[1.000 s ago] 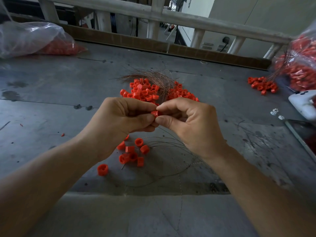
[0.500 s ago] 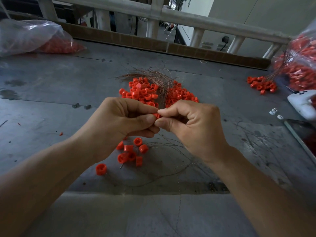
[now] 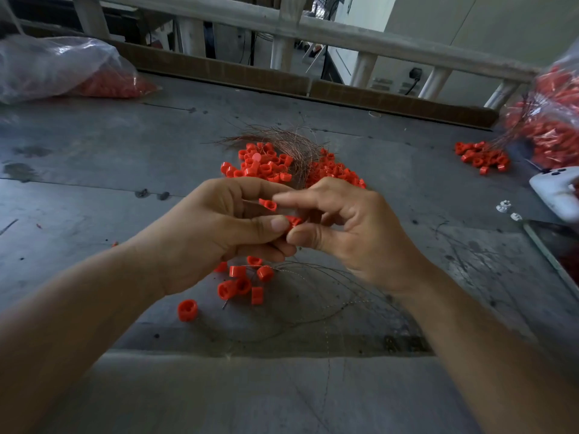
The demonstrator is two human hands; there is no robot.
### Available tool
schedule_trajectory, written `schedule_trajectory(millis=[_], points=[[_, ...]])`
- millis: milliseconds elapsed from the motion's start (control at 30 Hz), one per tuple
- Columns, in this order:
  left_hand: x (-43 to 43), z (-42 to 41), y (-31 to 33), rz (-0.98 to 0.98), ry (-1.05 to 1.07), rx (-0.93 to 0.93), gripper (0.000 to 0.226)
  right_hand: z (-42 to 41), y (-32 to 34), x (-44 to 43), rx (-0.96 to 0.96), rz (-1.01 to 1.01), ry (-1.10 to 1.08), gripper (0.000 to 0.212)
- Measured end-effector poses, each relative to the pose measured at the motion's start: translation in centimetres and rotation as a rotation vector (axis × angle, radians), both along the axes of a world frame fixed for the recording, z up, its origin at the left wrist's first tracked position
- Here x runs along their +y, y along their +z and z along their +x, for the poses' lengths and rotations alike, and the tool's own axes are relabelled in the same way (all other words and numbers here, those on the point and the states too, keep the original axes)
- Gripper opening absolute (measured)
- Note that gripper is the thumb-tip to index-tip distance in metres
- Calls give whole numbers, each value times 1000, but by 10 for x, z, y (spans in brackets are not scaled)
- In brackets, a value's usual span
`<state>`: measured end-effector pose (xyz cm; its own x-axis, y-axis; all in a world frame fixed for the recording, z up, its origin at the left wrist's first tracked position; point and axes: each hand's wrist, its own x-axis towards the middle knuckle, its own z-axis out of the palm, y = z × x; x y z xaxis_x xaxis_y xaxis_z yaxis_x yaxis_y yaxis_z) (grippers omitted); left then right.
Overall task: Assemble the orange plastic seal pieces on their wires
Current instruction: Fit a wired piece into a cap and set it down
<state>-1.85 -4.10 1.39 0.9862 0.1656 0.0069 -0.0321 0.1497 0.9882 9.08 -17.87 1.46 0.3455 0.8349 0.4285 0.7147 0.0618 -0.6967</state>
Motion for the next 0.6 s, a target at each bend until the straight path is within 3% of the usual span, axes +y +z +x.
schedule_trajectory(millis=[200, 367, 600], points=[[-3, 0, -1, -13, -18, -36, 48, -2, 4, 0, -103, -44, 0, 17], [-13, -1, -2, 202, 56, -149, 62, -3, 4, -2, -163, -30, -25, 9], [-15, -4, 0, 203, 63, -201, 51, -12, 4, 1, -155, 9, -47, 1]])
